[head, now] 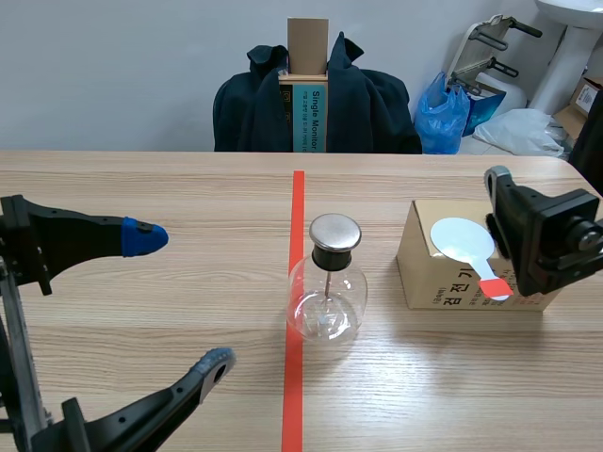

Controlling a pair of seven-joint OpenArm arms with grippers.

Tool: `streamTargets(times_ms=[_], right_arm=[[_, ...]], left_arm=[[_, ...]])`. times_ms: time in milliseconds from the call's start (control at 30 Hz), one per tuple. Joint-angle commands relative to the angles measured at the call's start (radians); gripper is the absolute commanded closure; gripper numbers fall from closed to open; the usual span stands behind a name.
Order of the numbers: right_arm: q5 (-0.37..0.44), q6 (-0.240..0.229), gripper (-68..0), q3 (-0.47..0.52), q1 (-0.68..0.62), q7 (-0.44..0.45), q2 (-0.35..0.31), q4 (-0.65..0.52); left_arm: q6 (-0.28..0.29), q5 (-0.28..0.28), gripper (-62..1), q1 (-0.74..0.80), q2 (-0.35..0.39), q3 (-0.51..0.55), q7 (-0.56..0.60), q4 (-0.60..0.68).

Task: Do the electroscope experiment.
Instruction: 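Return to the home posture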

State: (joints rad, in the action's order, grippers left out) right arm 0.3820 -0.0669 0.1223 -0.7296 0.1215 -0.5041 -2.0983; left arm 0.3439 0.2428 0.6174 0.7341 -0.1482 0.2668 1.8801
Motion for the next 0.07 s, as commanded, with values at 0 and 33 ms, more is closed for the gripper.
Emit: streamTargets(times_ms=[0,33], right_arm=[[0.000,0.006,-67.9,0.001,-0.002,0.019,0.000,-0.003],[0.000,0.006,-67.9,0.001,-0.002,0.019,0.000,-0.003]], left_arm=[[0.002,0.006,-62.3,-0.003,-0.005,-0.003,0.020,0.006],[0.002,0.006,-62.3,-0.003,-0.005,-0.003,0.020,0.006]])
